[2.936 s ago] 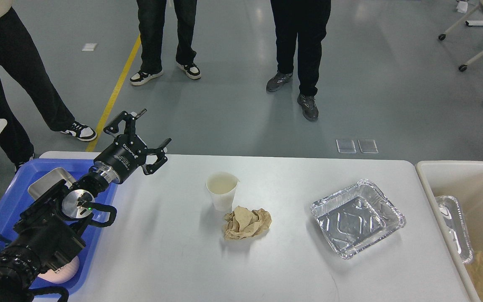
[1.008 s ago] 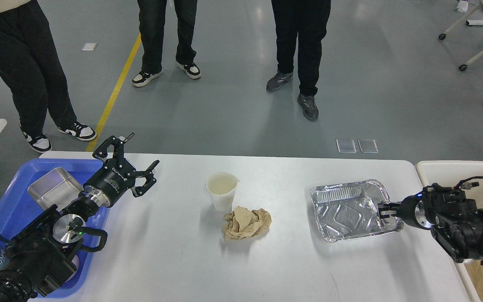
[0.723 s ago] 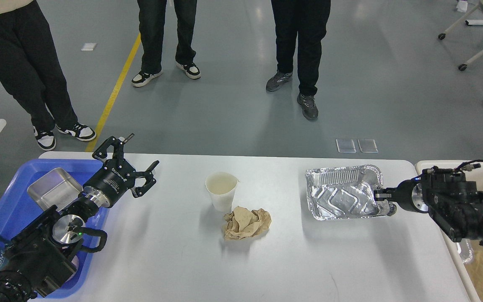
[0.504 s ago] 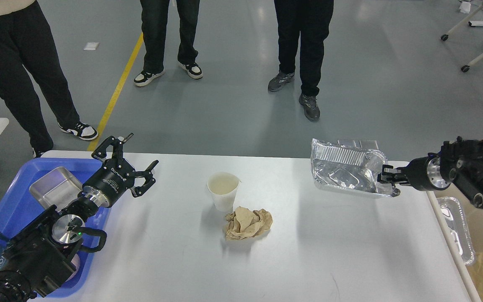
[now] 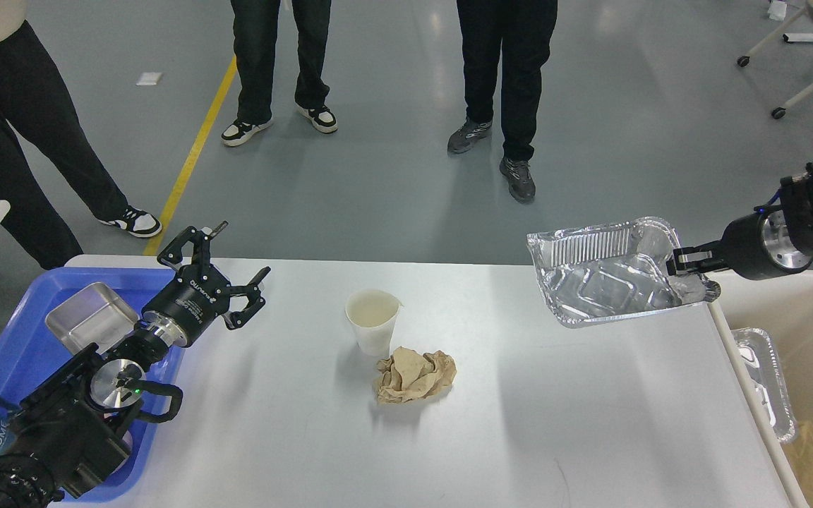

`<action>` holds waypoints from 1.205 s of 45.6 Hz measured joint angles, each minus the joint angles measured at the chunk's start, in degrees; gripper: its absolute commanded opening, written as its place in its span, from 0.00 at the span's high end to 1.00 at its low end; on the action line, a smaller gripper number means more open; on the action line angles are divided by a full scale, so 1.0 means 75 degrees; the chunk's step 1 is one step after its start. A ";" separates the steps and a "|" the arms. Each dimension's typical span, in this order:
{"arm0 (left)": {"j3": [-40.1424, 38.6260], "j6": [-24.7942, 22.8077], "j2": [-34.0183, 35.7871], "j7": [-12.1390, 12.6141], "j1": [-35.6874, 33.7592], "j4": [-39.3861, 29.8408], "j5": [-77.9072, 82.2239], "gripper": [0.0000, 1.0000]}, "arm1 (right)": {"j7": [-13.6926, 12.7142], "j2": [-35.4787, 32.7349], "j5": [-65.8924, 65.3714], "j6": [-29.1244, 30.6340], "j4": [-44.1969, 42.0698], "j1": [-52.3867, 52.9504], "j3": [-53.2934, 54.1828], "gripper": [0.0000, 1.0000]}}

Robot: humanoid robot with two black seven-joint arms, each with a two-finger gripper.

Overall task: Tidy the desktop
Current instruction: 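Lift the foil tray with the right gripper and tilt it up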

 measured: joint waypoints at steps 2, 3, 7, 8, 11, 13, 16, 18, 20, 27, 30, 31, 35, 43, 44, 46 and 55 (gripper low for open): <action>0.0000 0.0000 0.0004 0.0000 -0.0001 -0.0018 0.0000 0.04 | -0.0134 -0.0030 -0.0306 0.0018 0.0154 0.0102 0.0005 1.00; -0.0002 0.0000 0.0007 0.0000 -0.0002 -0.0024 0.0000 0.04 | -0.0195 -0.0037 -0.0400 0.0029 0.0207 0.0151 0.0007 1.00; -0.0005 0.0000 0.0015 0.0000 -0.0014 -0.0046 0.0000 0.04 | -0.0496 -0.0038 -0.0608 0.0092 0.0341 0.0402 0.0008 1.00; -0.0007 0.0000 0.0018 0.0000 -0.0016 -0.0046 0.0000 0.04 | -0.0567 -0.0030 -0.0627 0.0114 0.0350 0.0468 0.0008 1.00; -0.0015 0.0000 0.0021 0.0000 -0.0026 -0.0048 0.0000 0.04 | -0.0773 0.0037 -0.0665 0.0223 0.0366 0.0689 0.0005 1.00; -0.0017 0.0000 0.0021 0.0000 -0.0033 -0.0049 0.0000 0.04 | -0.0929 0.0138 -0.0696 0.0304 0.0369 0.0836 -0.0005 1.00; -0.0018 0.0000 0.0020 0.0000 -0.0036 -0.0050 0.0000 0.04 | -0.1187 0.0364 -0.0746 0.0409 0.0335 0.1031 -0.0011 1.00; -0.0019 -0.0001 0.0020 0.0000 -0.0036 -0.0050 0.0000 0.04 | -0.1377 0.0575 -0.0759 0.0498 0.0245 0.1159 -0.0011 1.00; -0.0019 -0.0013 0.0020 0.0000 -0.0036 -0.0050 0.0000 0.04 | -0.1556 0.0807 -0.0762 0.0564 0.0126 0.1258 -0.0011 1.00; -0.0027 -0.0043 0.0064 0.0000 -0.0028 -0.0050 -0.0010 0.04 | -0.2084 0.1682 -0.0754 0.0634 -0.0587 0.1388 0.0008 1.00; -0.0030 -0.0088 0.0173 0.0000 -0.0020 -0.0050 -0.0018 0.04 | -0.2218 0.1956 -0.0709 0.0637 -0.0835 0.1391 0.0042 1.00; -0.0030 -0.0113 0.0210 0.0000 -0.0019 -0.0050 -0.0020 0.04 | -0.2266 0.2046 -0.0688 0.0637 -0.0925 0.1391 0.0057 1.00; -0.0031 -0.0231 0.0362 0.0003 -0.0017 -0.0050 -0.0023 0.04 | -0.2391 0.2283 -0.0606 0.0636 -0.1135 0.1321 0.0157 1.00; -0.0020 -0.0301 0.0640 0.0101 -0.0114 -0.0046 -0.0024 0.04 | -0.2787 0.2545 0.0047 0.0554 -0.1271 0.0902 0.0544 1.00; -0.0015 -0.0303 0.0656 0.0113 -0.0126 -0.0045 -0.0024 0.04 | -0.2838 0.2576 0.0146 0.0535 -0.1274 0.0825 0.0606 1.00; -0.0010 -0.0304 0.0677 0.0130 -0.0147 -0.0043 -0.0024 0.04 | -0.2916 0.2618 0.0282 0.0496 -0.1274 0.0695 0.0706 1.00; 0.0026 -0.0240 0.0731 0.0161 -0.0232 -0.0036 -0.0017 0.04 | -0.3199 0.2654 0.0782 0.0275 -0.1142 0.0217 0.1051 1.00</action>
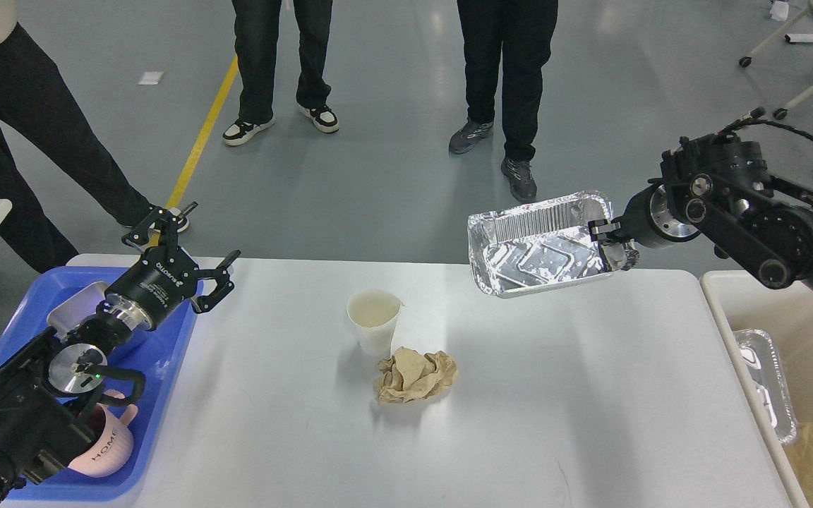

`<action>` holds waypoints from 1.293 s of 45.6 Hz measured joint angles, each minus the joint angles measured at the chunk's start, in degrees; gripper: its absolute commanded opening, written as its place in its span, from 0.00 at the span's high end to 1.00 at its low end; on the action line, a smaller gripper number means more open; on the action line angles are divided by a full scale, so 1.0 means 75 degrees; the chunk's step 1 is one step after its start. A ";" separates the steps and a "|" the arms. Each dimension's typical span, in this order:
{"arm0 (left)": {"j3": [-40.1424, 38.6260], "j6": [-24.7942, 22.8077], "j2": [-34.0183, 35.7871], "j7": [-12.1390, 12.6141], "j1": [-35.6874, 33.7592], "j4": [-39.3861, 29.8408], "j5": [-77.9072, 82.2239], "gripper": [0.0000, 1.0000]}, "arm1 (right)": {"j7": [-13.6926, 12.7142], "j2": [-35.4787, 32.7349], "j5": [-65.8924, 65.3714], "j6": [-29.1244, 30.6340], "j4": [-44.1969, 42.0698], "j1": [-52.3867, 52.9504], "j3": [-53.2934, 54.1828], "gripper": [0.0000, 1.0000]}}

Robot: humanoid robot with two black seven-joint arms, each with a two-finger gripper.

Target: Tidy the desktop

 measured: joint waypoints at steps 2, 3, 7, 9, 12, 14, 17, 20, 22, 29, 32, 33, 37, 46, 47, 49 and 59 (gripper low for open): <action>0.0013 0.0021 0.0007 0.0001 -0.0024 0.0000 0.0003 0.04 | -0.0034 0.0000 0.0069 -0.0069 0.0022 -0.0050 0.0026 1.00; 0.0017 0.0025 0.0009 0.0001 -0.0030 0.0000 0.0004 0.04 | -0.0043 0.0000 0.0096 -0.0098 0.0028 -0.0065 0.0037 1.00; 0.0024 0.0032 0.0018 0.0001 -0.0038 0.0000 0.0005 0.04 | -0.0060 -0.0005 0.0343 -0.0191 0.0039 -0.0106 0.0107 1.00; 0.0025 0.0032 0.0023 0.0001 -0.0040 0.0000 0.0005 0.04 | -0.0066 -0.0009 0.0610 -0.0236 0.0044 -0.0147 0.0189 1.00; 0.0029 0.0032 0.0036 -0.0003 -0.0039 0.0000 0.0005 0.04 | -0.0086 -0.0018 0.1125 -0.0317 0.0047 -0.0242 0.0362 1.00; 0.0030 0.0032 0.0043 -0.0012 -0.0037 0.0000 0.0005 0.04 | -0.0123 -0.0028 0.1472 -0.0376 0.0047 -0.0307 0.0495 1.00; 0.0030 0.0027 0.0052 -0.0018 -0.0001 0.0000 0.0005 0.04 | -0.0190 -0.0053 0.2044 -0.0481 0.0047 -0.0520 0.0779 1.00; 0.0030 0.0015 0.0053 -0.0021 0.0020 0.0000 0.0005 0.04 | -0.0209 -0.0064 0.2274 -0.0545 0.0047 -0.0736 0.0997 1.00; 0.0030 0.0006 0.0053 -0.0025 0.0029 0.0000 0.0005 0.04 | -0.0210 -0.0069 0.2352 -0.0595 0.0047 -0.0917 0.1194 1.00; 0.0029 0.0005 0.0054 -0.0031 0.0040 0.0000 0.0005 0.04 | -0.0136 -0.0085 0.2404 -0.0657 0.0059 -0.1411 0.1620 1.00; 0.0028 0.0005 0.0054 -0.0031 0.0039 -0.0002 0.0005 0.04 | -0.0106 -0.0116 0.2403 -0.0678 0.0059 -0.1518 0.1670 1.00; 0.0027 0.0005 0.0054 -0.0031 0.0039 -0.0003 0.0005 0.04 | -0.0098 -0.0124 0.2403 -0.0682 0.0059 -0.1542 0.1678 1.00; 0.0027 0.0019 0.0052 -0.0019 0.0000 -0.0012 0.0005 0.04 | -0.0067 -0.0135 0.2393 -0.0688 0.0059 -0.1602 0.1690 1.00; 0.0032 0.0074 0.0065 -0.0007 -0.0038 -0.0011 0.0005 0.04 | -0.0004 -0.0137 0.2320 -0.0713 0.0059 -0.1662 0.1693 1.00; 0.0032 0.0081 0.0073 -0.0007 -0.0039 -0.0009 0.0005 0.04 | 0.0004 -0.0136 0.2308 -0.0720 0.0058 -0.1664 0.1693 1.00; 0.0032 0.0102 0.0092 -0.0009 -0.0042 -0.0006 0.0005 0.04 | 0.0025 -0.0134 0.2268 -0.0746 0.0052 -0.1666 0.1690 1.00; 0.0028 0.0140 0.0168 -0.0037 -0.0052 0.0000 0.0005 0.04 | 0.0340 -0.0137 0.1441 -0.0893 0.0026 -0.1701 0.1656 1.00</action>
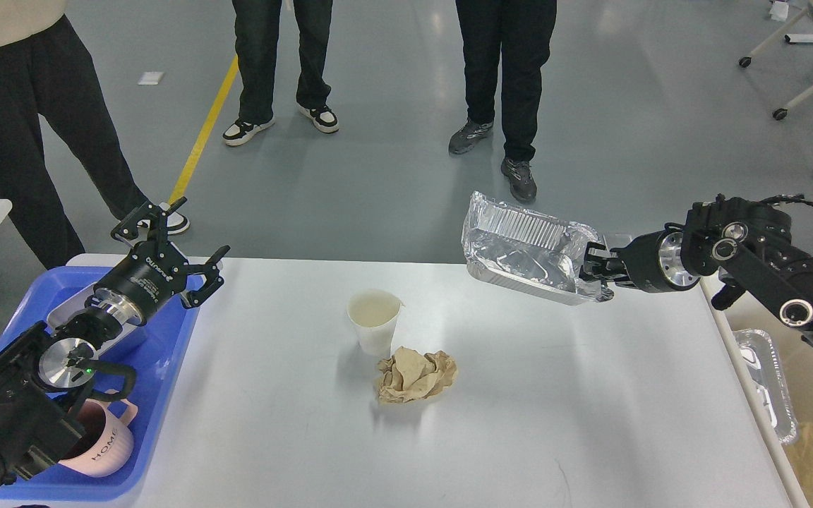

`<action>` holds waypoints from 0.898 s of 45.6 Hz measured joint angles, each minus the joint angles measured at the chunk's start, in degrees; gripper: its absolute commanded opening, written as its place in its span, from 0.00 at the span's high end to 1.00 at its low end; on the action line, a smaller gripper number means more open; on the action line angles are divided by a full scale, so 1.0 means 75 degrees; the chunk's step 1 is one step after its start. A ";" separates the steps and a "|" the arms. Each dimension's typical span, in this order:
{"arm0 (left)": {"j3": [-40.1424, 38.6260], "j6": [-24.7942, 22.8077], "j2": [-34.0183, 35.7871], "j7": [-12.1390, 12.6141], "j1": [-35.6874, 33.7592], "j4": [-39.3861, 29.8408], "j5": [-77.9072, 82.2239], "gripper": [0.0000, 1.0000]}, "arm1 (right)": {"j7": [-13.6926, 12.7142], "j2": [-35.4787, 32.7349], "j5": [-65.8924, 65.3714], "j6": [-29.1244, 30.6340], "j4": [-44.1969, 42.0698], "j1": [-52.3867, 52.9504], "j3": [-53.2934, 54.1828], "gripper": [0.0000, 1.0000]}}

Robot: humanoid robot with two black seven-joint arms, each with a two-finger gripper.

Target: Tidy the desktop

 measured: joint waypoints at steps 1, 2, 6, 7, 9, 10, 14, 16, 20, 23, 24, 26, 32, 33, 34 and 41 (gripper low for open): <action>0.0000 0.0000 0.0003 -0.0002 0.0000 0.0000 0.0000 0.04 | 0.0023 -0.0001 -0.0076 -0.0009 0.0000 -0.0018 0.0004 1.00; 0.0000 -0.0002 0.0007 -0.0002 0.0000 0.0000 0.0000 0.04 | 0.0039 -0.0002 -0.0137 -0.0015 0.0000 -0.0037 0.0005 1.00; 0.0048 -0.0038 0.0029 0.0034 0.0013 -0.0001 0.0012 0.04 | 0.0073 -0.0005 -0.0262 -0.0028 0.0000 -0.0099 0.0025 1.00; 0.0063 -0.0045 0.0032 0.0054 0.0017 -0.0002 0.0021 0.04 | 0.0075 -0.0006 -0.0270 -0.0029 0.0000 -0.0108 0.0028 1.00; 0.0085 -0.0061 0.0045 0.0110 0.0019 -0.0008 0.0035 0.04 | 0.0077 -0.0006 -0.0280 -0.0030 0.0000 -0.0120 0.0032 1.00; 0.0091 -0.0067 0.0053 0.0144 0.0019 -0.0010 0.0044 0.04 | 0.0077 -0.0006 -0.0282 -0.0030 0.0002 -0.0123 0.0033 1.00; 0.0103 -0.0082 0.0164 0.0372 0.0019 -0.0052 0.0071 0.04 | 0.0079 -0.0006 -0.0283 -0.0030 0.0017 -0.0127 0.0036 1.00; 0.0107 -0.0082 0.0287 0.0544 0.0016 -0.0143 0.0078 0.04 | 0.0079 -0.0006 -0.0284 -0.0025 0.0019 -0.0127 0.0036 1.00; 0.0116 0.0005 0.0620 0.0948 0.0011 -0.0567 0.0100 0.04 | 0.0080 -0.0006 -0.0284 -0.0014 0.0021 -0.0112 0.0036 1.00; 0.0181 0.0256 0.1024 0.1261 0.0011 -0.1247 0.0117 0.04 | 0.0080 -0.0006 -0.0285 -0.0006 0.0021 -0.0097 0.0036 1.00; 0.0223 0.0360 0.1202 0.1356 0.0011 -0.1552 0.0120 0.04 | 0.0080 -0.0006 -0.0285 -0.0004 0.0021 -0.0097 0.0036 1.00; 0.0398 0.0657 0.1843 0.1601 0.0013 -0.2555 0.0122 0.04 | 0.0081 -0.0006 -0.0285 0.0000 0.0018 -0.0097 0.0031 1.00; 0.1001 0.1233 0.3682 0.2057 0.0029 -0.4952 0.0122 0.05 | 0.0080 0.0023 -0.0293 0.0002 0.0005 -0.0108 0.0025 1.00; 0.1111 0.1290 0.3981 0.2111 0.0030 -0.5292 0.0122 0.05 | 0.0080 0.0033 -0.0293 0.0002 0.0005 -0.0110 0.0025 1.00; 0.1241 0.1340 0.4340 0.2171 0.0031 -0.5695 0.0123 0.05 | 0.0080 0.0046 -0.0295 0.0002 0.0005 -0.0110 0.0024 1.00; 0.1902 0.1269 0.6667 0.2345 0.0040 -0.7482 0.0155 0.06 | 0.0080 0.0076 -0.0298 0.0003 0.0009 -0.0113 0.0024 1.00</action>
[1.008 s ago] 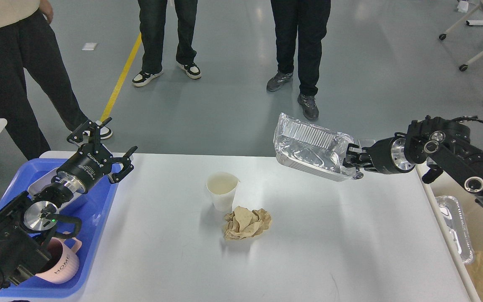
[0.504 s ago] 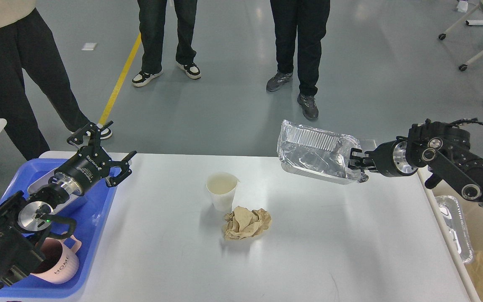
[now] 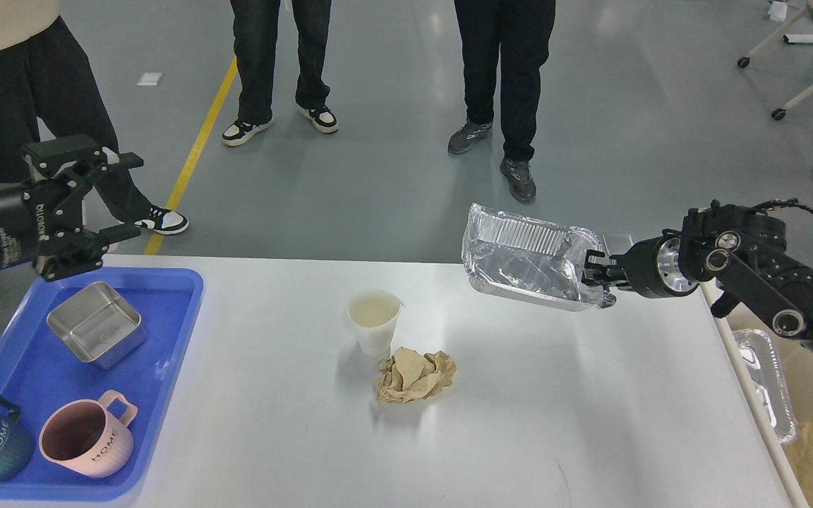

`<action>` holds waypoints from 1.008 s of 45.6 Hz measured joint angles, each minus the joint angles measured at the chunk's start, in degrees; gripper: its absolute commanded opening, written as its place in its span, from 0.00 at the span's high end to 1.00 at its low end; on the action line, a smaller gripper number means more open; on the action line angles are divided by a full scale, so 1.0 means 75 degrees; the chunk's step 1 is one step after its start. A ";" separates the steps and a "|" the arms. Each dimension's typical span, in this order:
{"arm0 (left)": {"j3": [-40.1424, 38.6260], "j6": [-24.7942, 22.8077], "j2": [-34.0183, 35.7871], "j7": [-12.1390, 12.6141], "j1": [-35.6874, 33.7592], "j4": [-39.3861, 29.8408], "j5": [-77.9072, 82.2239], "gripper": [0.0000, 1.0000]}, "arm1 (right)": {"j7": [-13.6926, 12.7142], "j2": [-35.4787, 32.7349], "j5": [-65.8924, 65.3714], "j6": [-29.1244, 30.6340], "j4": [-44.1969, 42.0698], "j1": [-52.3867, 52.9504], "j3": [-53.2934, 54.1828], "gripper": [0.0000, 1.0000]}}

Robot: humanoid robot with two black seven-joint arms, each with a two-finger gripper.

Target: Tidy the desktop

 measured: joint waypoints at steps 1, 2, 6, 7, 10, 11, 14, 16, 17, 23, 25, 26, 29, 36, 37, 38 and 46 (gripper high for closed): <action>0.0080 -0.0084 0.0307 0.0007 0.0000 -0.0185 0.0008 0.06 | 0.0000 0.0003 0.0001 0.0000 0.0001 0.0000 0.0000 1.00; 0.0157 -0.0207 0.0678 0.0012 0.0000 -0.0400 0.0017 0.06 | 0.0000 0.0006 0.0000 0.0000 0.0002 0.0000 0.0000 1.00; 0.0265 -0.0746 0.2041 0.0014 -0.0001 -0.1025 0.0030 0.06 | 0.0000 0.0011 0.0001 0.0000 0.0007 0.0000 0.0000 1.00; 0.0268 -0.0885 0.2362 0.0014 -0.0004 -0.1132 0.0032 0.06 | 0.0000 0.0011 0.0002 0.0000 0.0008 0.0001 0.0000 1.00; 0.0269 -0.1358 0.3261 -0.0029 -0.0030 -0.1331 0.0032 0.06 | 0.0000 0.0005 0.0008 0.0000 0.0007 0.0001 0.0000 1.00; 0.0269 -0.1515 0.3484 -0.0050 -0.0036 -0.1356 0.0032 0.06 | 0.0000 0.0002 0.0009 0.0000 0.0007 0.0001 0.0000 1.00; 0.0289 -0.1949 0.4027 -0.0104 -0.0049 -0.1363 0.0046 0.06 | 0.0000 -0.0007 0.0011 0.0000 0.0007 0.0002 0.0000 1.00; 0.0306 -0.2174 0.4240 -0.0134 -0.0053 -0.1357 0.0074 0.06 | 0.0000 -0.0009 0.0013 0.0003 0.0006 0.0004 0.0000 1.00; 0.0310 -0.2235 0.4299 -0.0147 -0.0057 -0.1344 0.0100 0.06 | 0.0000 -0.0009 0.0013 0.0003 0.0005 0.0006 0.0000 1.00; 0.0362 -0.2220 0.4277 -0.0235 -0.0061 -0.1250 0.0420 0.06 | 0.0000 0.0006 0.0013 0.0003 0.0005 0.0037 0.0000 1.00; 0.0410 -0.2088 0.4152 -0.0253 -0.0060 -0.1245 0.0513 0.06 | 0.0000 0.0009 0.0013 0.0003 0.0005 0.0049 0.0000 1.00; 0.0437 -0.2016 0.4094 -0.0257 -0.0059 -0.1244 0.0543 0.06 | 0.0000 0.0010 0.0013 0.0002 0.0004 0.0055 0.0000 1.00; 0.0492 -0.1797 0.3934 -0.0263 -0.0054 -0.1244 0.0600 0.06 | 0.0000 0.0012 0.0013 0.0002 0.0004 0.0069 0.0000 1.00; 0.0503 -0.1666 0.3815 -0.0265 -0.0043 -0.1251 0.0650 0.06 | 0.0000 0.0006 0.0013 0.0005 0.0004 0.0080 0.0000 1.00; 0.0503 -0.1665 0.3807 -0.0261 -0.0042 -0.1251 0.0674 0.06 | 0.0000 0.0004 0.0013 0.0007 0.0004 0.0081 0.0000 1.00; 0.0502 -0.1664 0.3799 -0.0255 -0.0042 -0.1251 0.0711 0.06 | 0.0000 0.0002 0.0013 0.0008 0.0004 0.0081 0.0000 1.00; 0.0502 -0.1464 0.3384 -0.0185 -0.0032 -0.1250 0.1185 0.06 | -0.0001 -0.0009 0.0013 0.0011 0.0004 0.0061 0.0000 1.00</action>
